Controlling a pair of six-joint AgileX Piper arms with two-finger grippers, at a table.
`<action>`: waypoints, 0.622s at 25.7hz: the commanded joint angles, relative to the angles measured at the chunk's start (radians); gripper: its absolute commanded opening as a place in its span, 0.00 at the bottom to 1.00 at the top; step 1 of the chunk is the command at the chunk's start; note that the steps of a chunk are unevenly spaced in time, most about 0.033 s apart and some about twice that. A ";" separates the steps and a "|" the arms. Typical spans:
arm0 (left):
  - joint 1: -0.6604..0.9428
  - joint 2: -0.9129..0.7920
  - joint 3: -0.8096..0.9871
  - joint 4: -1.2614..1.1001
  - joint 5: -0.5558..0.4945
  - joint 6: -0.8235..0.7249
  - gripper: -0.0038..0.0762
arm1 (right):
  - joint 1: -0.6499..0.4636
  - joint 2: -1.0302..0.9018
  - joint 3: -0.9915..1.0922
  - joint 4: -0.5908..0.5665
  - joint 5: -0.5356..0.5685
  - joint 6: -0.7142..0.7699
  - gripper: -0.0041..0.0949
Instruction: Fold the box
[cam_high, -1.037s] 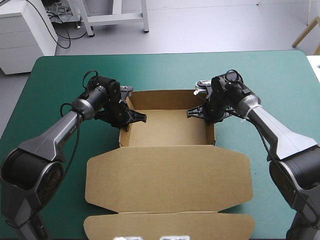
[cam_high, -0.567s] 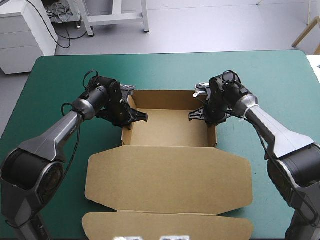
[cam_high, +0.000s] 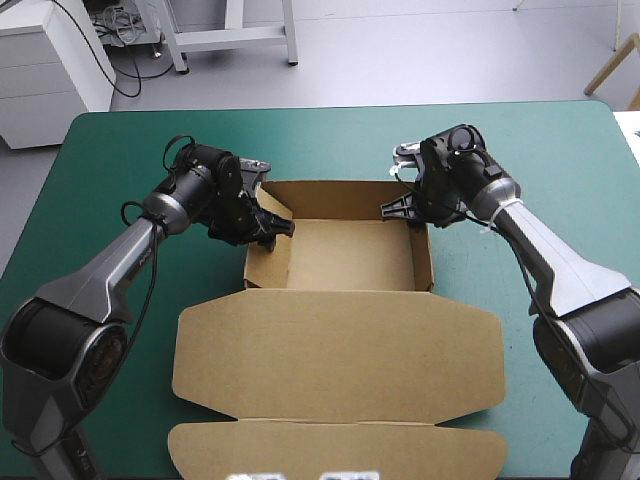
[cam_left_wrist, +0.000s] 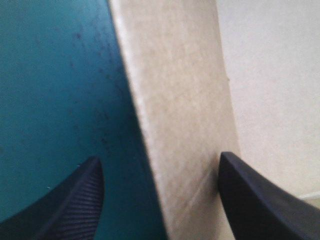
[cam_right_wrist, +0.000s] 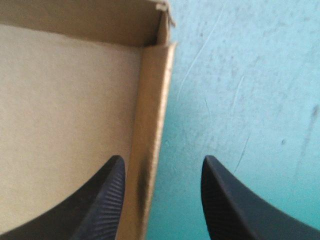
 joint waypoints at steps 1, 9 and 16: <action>0.000 -0.049 -0.112 0.009 0.033 0.026 0.64 | -0.006 -0.057 -0.081 -0.026 -0.009 -0.002 0.49; 0.000 -0.090 -0.405 0.177 0.126 0.056 0.60 | -0.006 -0.163 -0.109 -0.026 -0.009 -0.028 0.49; 0.000 -0.186 -0.483 0.196 0.126 0.153 0.12 | -0.006 -0.189 -0.107 0.046 -0.009 -0.010 0.48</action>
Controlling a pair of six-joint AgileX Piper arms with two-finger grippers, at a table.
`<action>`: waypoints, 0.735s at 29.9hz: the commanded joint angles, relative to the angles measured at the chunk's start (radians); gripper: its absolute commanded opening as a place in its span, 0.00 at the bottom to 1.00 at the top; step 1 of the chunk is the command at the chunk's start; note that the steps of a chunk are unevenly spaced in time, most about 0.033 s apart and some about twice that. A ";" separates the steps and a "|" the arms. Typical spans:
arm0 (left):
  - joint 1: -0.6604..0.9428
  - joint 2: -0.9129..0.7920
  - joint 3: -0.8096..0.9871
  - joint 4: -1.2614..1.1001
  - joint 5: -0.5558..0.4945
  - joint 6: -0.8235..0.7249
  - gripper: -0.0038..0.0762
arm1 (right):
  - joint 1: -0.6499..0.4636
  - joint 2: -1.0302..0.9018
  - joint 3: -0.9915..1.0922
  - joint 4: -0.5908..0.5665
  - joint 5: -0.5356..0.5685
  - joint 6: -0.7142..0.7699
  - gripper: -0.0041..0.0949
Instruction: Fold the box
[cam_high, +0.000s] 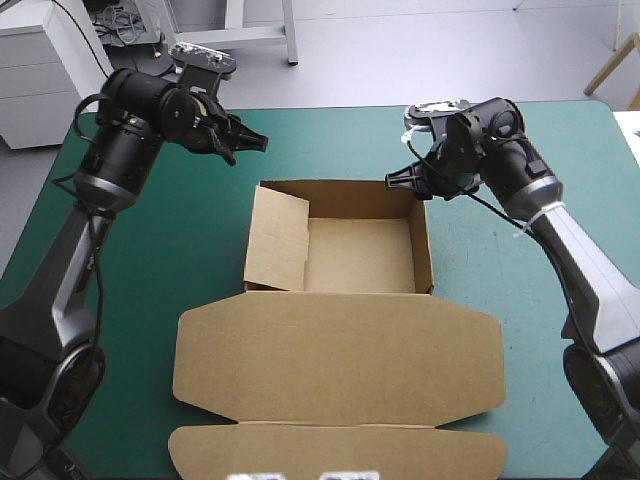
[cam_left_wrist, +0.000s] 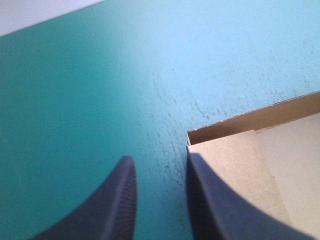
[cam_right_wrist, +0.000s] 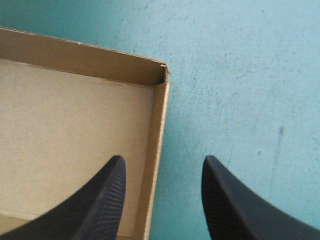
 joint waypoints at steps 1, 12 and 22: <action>0.000 -0.108 -0.030 0.011 0.048 0.095 0.04 | -0.006 -0.049 -0.030 0.044 -0.024 0.001 0.48; 0.000 -0.331 0.267 0.057 0.048 0.115 0.04 | -0.006 -0.004 0.005 0.059 -0.024 0.001 0.48; 0.000 -0.590 0.679 -0.007 -0.110 0.115 0.04 | -0.008 0.041 0.078 0.054 -0.024 0.008 0.48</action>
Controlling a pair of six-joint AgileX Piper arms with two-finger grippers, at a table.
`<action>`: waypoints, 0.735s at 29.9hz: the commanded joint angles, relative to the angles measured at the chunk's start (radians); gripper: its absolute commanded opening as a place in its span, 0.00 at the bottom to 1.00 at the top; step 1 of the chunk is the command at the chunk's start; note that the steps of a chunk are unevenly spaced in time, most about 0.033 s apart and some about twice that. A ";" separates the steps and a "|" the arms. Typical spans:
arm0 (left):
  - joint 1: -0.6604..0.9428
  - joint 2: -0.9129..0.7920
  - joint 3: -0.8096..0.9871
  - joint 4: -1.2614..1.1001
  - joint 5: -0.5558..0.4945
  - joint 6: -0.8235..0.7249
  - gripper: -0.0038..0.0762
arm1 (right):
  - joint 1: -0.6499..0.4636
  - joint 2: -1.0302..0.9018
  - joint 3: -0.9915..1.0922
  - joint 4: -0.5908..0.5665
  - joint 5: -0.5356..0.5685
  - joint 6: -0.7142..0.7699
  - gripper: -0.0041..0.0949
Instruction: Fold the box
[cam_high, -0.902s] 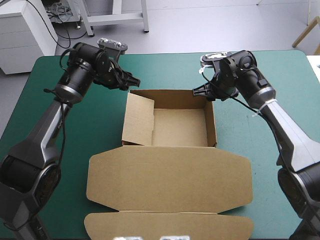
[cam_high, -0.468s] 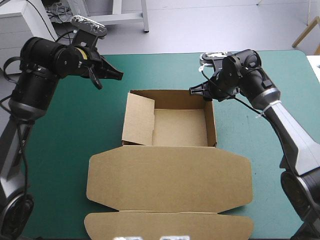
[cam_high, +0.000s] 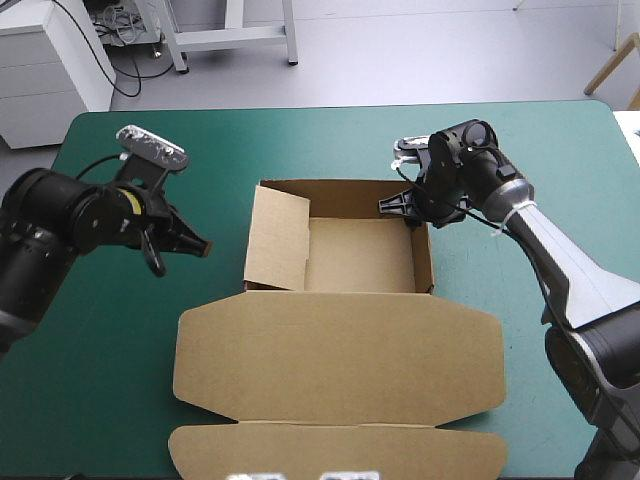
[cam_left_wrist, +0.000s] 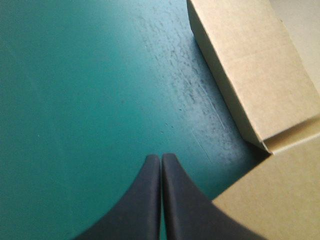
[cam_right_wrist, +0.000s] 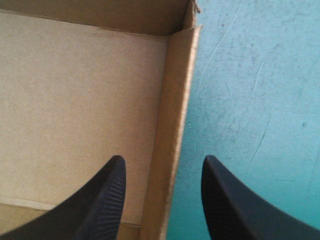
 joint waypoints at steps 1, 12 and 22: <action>0.000 -0.118 0.094 -0.023 -0.098 0.003 0.04 | -0.006 -0.029 -0.017 -0.008 -0.024 -0.001 0.48; 0.000 -0.381 0.545 -0.068 -0.216 0.024 0.04 | -0.006 0.035 -0.017 -0.001 -0.030 -0.026 0.39; 0.000 -0.578 0.855 -0.081 -0.297 0.024 0.04 | -0.006 0.052 -0.017 -0.001 -0.032 -0.031 0.19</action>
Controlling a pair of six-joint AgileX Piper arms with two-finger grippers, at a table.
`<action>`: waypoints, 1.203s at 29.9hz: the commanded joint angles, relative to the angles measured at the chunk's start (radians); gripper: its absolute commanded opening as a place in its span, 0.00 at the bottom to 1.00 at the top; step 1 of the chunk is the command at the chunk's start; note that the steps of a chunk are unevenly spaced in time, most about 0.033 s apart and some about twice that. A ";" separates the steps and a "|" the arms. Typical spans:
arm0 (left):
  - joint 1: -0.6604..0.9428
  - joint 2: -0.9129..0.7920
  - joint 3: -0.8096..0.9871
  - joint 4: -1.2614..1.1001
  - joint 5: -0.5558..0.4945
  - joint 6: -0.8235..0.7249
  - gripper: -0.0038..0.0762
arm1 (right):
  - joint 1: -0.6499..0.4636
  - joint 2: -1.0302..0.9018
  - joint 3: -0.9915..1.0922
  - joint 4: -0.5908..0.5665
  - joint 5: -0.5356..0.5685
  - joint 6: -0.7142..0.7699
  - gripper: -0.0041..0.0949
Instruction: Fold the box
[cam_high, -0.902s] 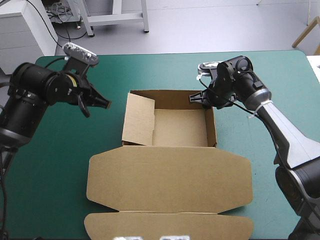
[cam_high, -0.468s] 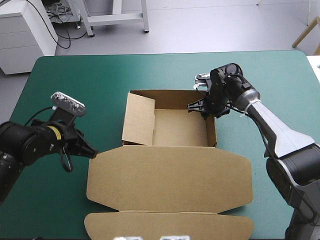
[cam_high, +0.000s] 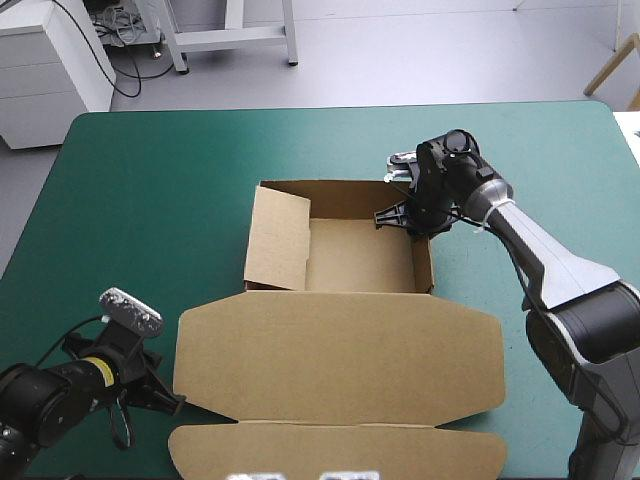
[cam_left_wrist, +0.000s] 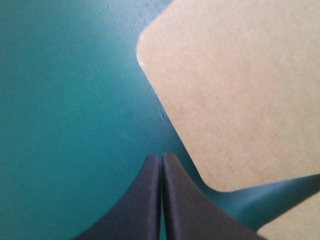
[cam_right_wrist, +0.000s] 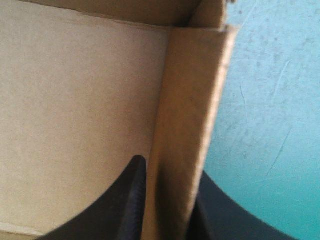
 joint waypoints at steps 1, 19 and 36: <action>0.000 -0.055 0.052 -0.013 -0.062 -0.002 0.04 | -0.006 -0.036 -0.024 -0.002 -0.009 -0.015 0.16; 0.000 -0.172 0.130 -0.014 -0.075 0.008 0.04 | -0.091 -0.041 -0.063 -0.028 -0.001 -0.017 0.02; 0.000 -0.172 0.130 -0.014 -0.072 0.008 0.04 | -0.691 -0.106 -0.109 -0.125 -0.001 -0.184 0.02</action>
